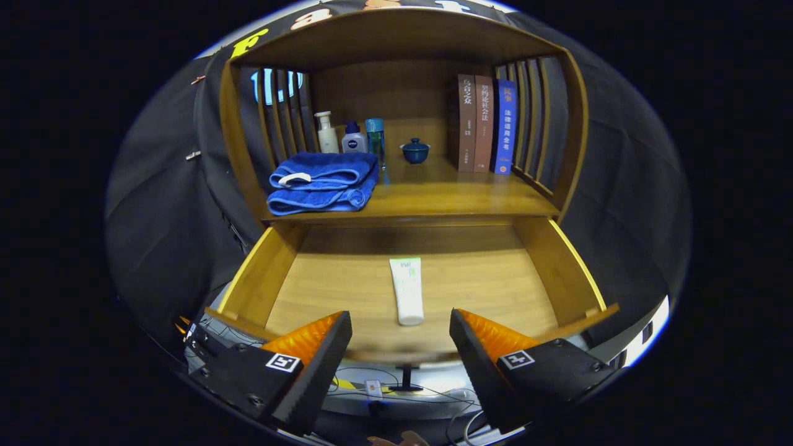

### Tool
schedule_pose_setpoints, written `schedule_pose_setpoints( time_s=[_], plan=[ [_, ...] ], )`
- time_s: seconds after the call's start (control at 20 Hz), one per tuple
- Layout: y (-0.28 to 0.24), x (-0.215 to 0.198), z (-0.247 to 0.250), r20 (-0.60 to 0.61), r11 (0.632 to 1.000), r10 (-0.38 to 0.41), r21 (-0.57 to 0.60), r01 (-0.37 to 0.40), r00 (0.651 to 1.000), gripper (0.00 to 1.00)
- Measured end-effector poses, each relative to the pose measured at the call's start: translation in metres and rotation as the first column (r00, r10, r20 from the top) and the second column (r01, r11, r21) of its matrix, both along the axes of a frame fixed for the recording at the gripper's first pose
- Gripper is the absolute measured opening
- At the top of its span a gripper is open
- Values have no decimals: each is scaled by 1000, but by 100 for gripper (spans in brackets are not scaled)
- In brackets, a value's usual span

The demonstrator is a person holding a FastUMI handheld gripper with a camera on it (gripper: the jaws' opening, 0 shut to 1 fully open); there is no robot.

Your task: Pull open the drawer, take out the items inside it, and place them on the countertop above the cabinet.

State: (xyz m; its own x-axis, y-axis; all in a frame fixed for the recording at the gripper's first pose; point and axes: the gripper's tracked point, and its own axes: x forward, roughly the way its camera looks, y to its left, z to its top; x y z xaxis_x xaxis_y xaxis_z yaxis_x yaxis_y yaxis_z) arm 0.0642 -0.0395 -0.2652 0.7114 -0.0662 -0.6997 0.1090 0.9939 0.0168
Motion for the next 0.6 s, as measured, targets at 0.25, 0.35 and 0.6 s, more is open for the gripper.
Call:
schedule_pose_setpoints(
  time_s=[0.25, 0.35, 0.6],
  plan=[
    [-9, 51, -54, -181, 1000, 0, 14, 2, 984, 100],
    [-10, 60, -79, -257, 1000, 2, 21, 3, 966, 100],
    [-12, 55, -128, -434, 1000, 0, 20, 10, 901, 100]
  ],
)
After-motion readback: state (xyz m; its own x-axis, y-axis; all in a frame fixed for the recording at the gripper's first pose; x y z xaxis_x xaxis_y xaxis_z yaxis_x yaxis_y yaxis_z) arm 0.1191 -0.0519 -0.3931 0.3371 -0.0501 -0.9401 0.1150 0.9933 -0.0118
